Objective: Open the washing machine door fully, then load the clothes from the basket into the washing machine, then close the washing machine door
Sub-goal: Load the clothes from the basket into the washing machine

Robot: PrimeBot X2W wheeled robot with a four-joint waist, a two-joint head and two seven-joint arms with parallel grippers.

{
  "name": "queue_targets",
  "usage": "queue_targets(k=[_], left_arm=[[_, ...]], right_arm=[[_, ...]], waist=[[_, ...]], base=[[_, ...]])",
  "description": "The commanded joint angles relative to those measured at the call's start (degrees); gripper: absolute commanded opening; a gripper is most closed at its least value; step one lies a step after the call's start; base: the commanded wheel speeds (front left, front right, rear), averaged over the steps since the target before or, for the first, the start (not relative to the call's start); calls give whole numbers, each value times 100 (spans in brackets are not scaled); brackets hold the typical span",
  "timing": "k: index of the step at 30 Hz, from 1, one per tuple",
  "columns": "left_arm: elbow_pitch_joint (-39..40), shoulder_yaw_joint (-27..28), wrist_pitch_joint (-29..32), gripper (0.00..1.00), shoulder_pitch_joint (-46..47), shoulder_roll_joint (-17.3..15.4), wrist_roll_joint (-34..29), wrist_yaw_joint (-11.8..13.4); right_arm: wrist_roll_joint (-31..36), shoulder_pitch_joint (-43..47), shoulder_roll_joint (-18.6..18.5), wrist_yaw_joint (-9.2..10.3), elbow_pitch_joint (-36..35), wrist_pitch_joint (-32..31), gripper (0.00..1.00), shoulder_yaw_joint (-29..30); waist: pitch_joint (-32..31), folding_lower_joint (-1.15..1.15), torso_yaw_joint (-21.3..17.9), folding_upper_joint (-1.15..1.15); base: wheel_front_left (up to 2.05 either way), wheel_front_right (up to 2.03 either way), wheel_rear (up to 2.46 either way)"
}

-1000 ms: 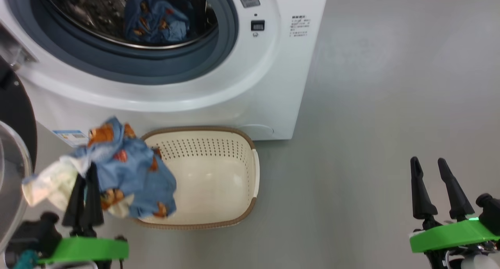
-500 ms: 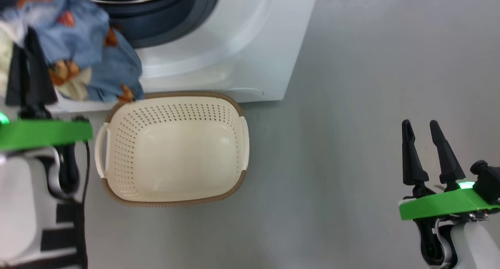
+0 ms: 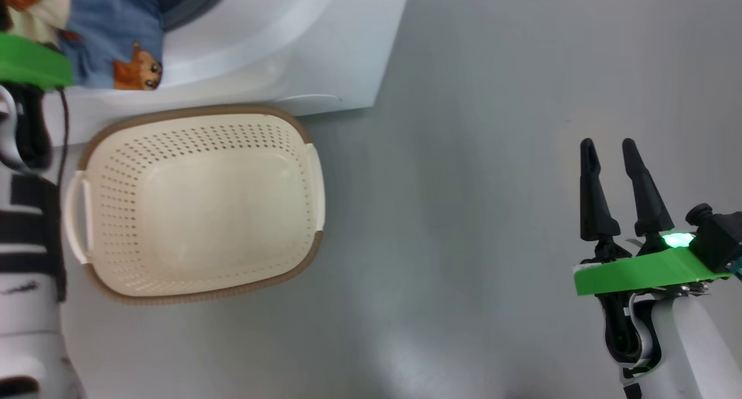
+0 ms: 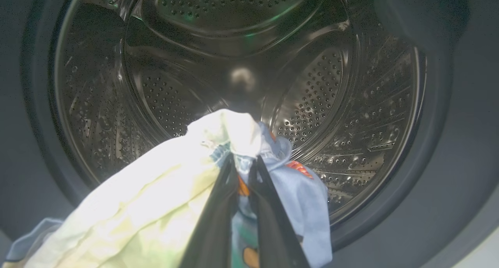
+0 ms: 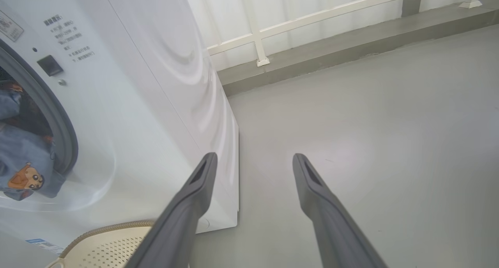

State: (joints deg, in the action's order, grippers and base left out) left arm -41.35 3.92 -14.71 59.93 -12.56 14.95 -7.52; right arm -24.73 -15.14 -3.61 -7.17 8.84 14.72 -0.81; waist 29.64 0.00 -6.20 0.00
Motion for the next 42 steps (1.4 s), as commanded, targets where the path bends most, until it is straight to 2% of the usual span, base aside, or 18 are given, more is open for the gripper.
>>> queue_targets(k=[1, 10, 15, 22, 26, 30, 31, 32, 33, 42], left_arm=[[-140, 37, -29, 0, 302, -354, -30, 3], [-1308, -122, -29, 0, 1067, -625, 253, 3], [-1745, -356, -29, 0, 1563, -963, 329, 3], [-610, -634, -29, 0, 1938, -1238, 590, 3], [42, -515, -29, 0, 1856, -1357, 483, 3], [28, -319, -29, 0, 1527, -1355, 371, 3], [-136, -278, -29, 23, 1463, -1366, 328, 5], [-270, -226, -29, 76, 1441, -1368, 292, 7], [-352, -161, -29, 100, 1439, -1360, 276, 7], [-869, 85, -29, 100, 1393, -1241, 87, 5]], right_arm=[[-11, -63, 22, -32, -143, 28, 100, -180], [-76, -122, 67, -32, -128, 28, 100, -344], [-234, -156, 71, -32, -145, 28, 100, -486], [-332, -220, 72, -32, -210, 28, 100, -534], [-356, -259, 72, -32, -225, 28, 100, -564], [-368, -309, 73, -32, -226, 28, 100, -641], [-368, -310, 73, -32, -228, 28, 100, -656], [-367, -311, 73, -32, -232, 28, 100, -670], [-366, -313, 73, -32, -237, 28, 100, -681], [-329, -315, 73, -32, -229, 28, 100, -714]], waist=[[297, 0, -307, 0], [463, 0, -647, 0], [578, 0, -850, 0], [784, 0, -941, 0], [856, 0, -942, 0], [877, 0, -934, 0], [872, 0, -928, 0], [874, 0, -923, 0], [881, 0, -916, 0], [838, 0, -826, 0]], base=[[0, 0, 0], [0, 0, 0], [0, 0, 0], [0, 0, 0], [0, 0, 0], [0, 0, 0], [0, 0, 0], [0, 0, 0], [0, 0, 0], [0, 0, 0]])
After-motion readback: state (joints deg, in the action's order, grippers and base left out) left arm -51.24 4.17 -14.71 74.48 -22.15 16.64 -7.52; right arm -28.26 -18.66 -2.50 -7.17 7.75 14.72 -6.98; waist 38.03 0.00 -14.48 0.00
